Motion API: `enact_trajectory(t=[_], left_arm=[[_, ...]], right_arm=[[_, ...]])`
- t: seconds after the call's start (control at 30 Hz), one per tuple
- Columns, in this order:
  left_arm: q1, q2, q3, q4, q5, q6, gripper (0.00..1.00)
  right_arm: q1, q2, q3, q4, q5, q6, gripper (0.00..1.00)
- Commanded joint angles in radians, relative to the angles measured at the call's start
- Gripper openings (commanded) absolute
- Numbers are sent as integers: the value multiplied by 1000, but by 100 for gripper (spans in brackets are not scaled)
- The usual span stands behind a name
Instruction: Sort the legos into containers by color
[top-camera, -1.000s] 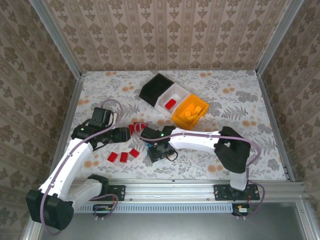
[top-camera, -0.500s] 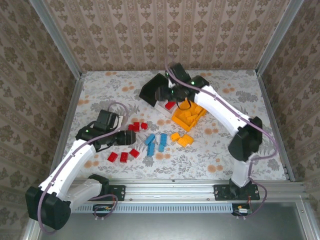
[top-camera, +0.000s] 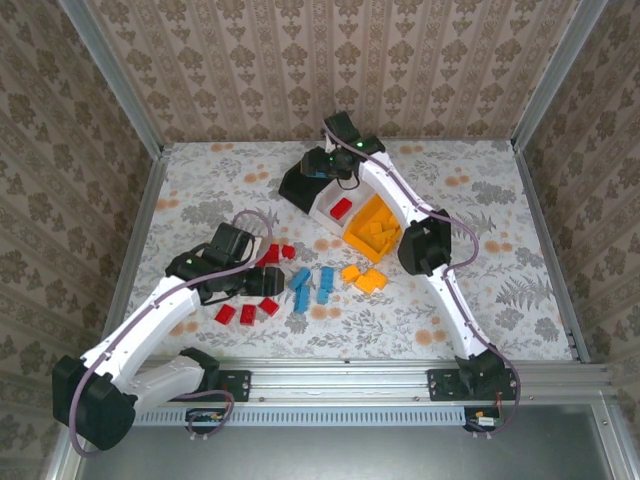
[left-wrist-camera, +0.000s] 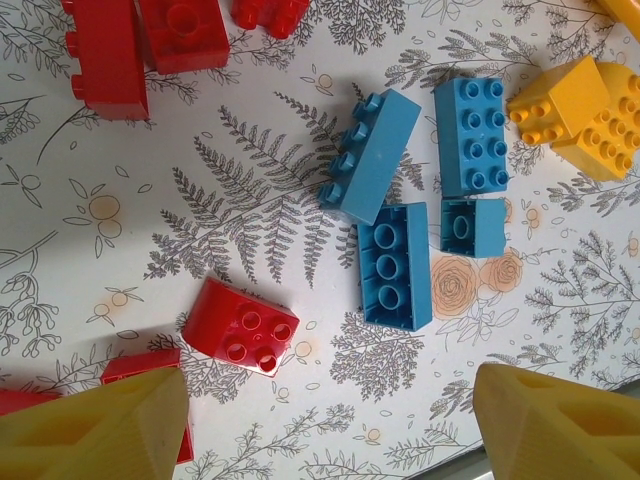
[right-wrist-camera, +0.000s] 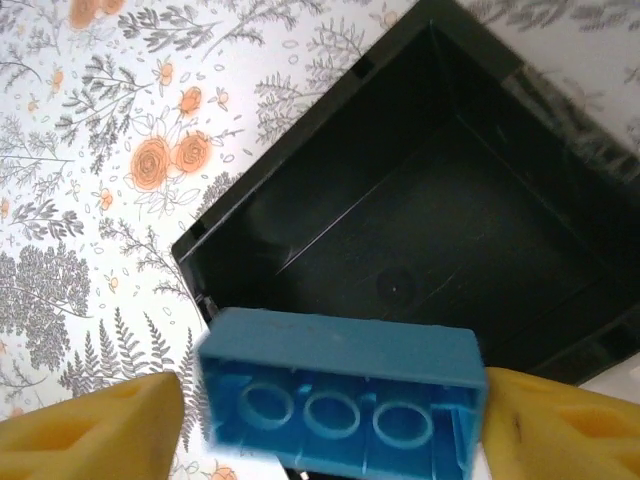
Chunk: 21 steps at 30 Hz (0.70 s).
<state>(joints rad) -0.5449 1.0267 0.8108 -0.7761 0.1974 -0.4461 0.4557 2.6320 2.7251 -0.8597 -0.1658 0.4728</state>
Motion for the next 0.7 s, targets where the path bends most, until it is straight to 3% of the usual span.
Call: enact_trajectory(t=[0.0, 0.2, 0.37, 0.47, 0.67], left_arm=[[-9, 4, -6, 5, -7, -26, 77], [-25, 48, 17, 21, -16, -28, 77], [-61, 87, 40, 22, -49, -23, 77], [-80, 120, 46, 34, -56, -20, 76], [-125, 246, 82, 50, -76, -7, 71]], right_arm=[[-8, -55, 0, 58, -40, -21, 80], [-12, -167, -97, 101, -49, -46, 83], [-11, -275, -146, -2, -56, -52, 83], [6, -456, -381, -1, -33, -73, 82], [24, -922, -1120, 190, -34, -26, 79]])
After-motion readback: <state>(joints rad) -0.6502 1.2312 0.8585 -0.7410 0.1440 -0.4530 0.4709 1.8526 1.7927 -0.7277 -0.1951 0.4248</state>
